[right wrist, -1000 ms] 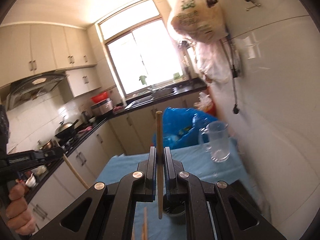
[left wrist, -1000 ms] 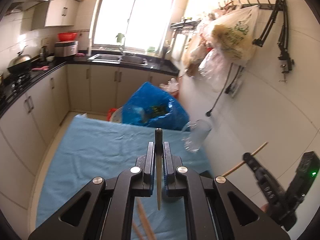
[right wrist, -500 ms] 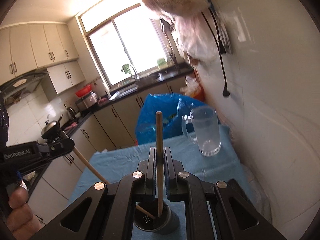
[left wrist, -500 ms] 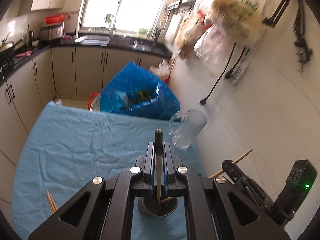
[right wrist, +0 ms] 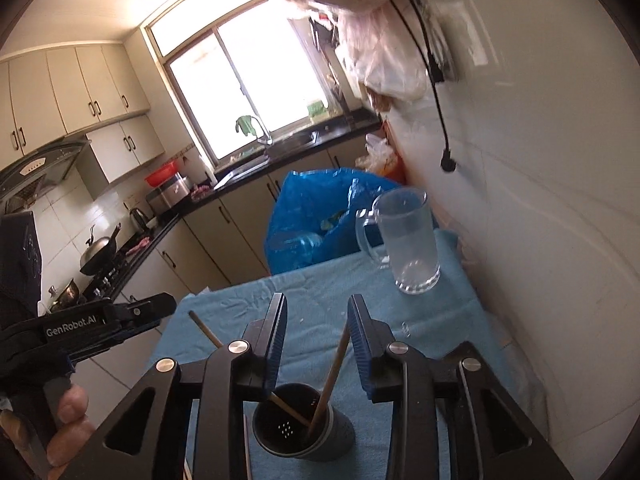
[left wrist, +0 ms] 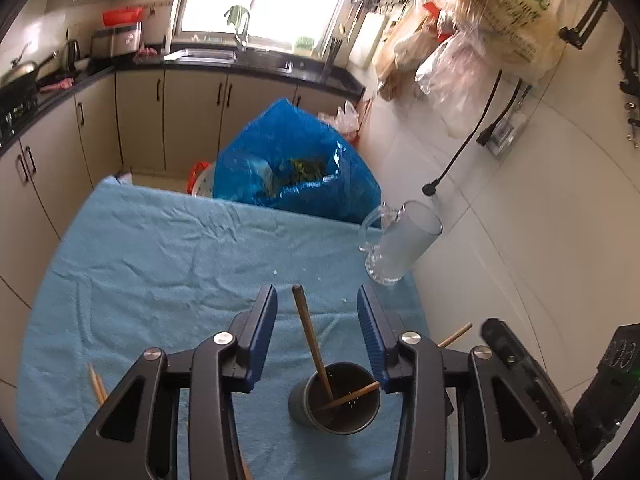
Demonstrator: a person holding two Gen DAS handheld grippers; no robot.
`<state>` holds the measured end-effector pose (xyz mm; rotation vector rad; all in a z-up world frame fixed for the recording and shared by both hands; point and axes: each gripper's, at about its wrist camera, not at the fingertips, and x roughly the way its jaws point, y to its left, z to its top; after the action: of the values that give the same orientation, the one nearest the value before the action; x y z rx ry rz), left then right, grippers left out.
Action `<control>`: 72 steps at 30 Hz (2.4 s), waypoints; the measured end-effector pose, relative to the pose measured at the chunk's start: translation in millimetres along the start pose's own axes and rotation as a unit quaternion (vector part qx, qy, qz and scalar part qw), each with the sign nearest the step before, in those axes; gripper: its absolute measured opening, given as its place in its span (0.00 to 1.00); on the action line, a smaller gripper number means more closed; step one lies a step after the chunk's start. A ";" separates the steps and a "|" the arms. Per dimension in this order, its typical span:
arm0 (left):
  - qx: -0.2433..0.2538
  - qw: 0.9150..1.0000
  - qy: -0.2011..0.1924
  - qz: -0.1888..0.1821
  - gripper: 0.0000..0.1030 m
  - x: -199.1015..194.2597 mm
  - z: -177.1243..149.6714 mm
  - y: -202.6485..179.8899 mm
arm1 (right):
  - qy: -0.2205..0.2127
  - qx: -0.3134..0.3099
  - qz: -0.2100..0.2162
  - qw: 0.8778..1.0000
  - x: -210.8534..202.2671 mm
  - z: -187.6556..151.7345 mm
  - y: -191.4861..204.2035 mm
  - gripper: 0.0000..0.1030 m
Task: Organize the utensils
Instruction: 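Lower the chopstick into the grey cup and open the right gripper, then move the right gripper back to the chopsticks and close on one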
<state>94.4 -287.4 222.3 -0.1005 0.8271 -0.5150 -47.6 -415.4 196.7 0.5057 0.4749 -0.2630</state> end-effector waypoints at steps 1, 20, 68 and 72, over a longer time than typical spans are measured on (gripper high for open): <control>0.000 1.000 -0.003 -0.002 0.40 -6.2 0.0 1.0 | -0.007 0.001 -0.001 1.000 -5.9 0.4 0.4 0.33; -0.077 0.989 0.010 0.128 0.73 -75.0 -123.3 174.3 | 0.041 -0.050 0.032 0.997 -41.4 -83.2 38.9 0.44; -0.126 0.943 0.037 0.307 1.00 -30.5 -224.2 308.7 | 0.316 -0.380 0.092 0.865 144.9 -252.8 235.6 0.31; -0.125 0.943 0.037 0.307 1.00 -30.5 -224.2 308.6 | 0.329 -0.386 0.077 0.858 151.8 -257.9 239.2 0.25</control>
<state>37.6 21.4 3.6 -0.0523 0.9421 0.1777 72.4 -98.1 18.6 -0.1854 1.1393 0.2814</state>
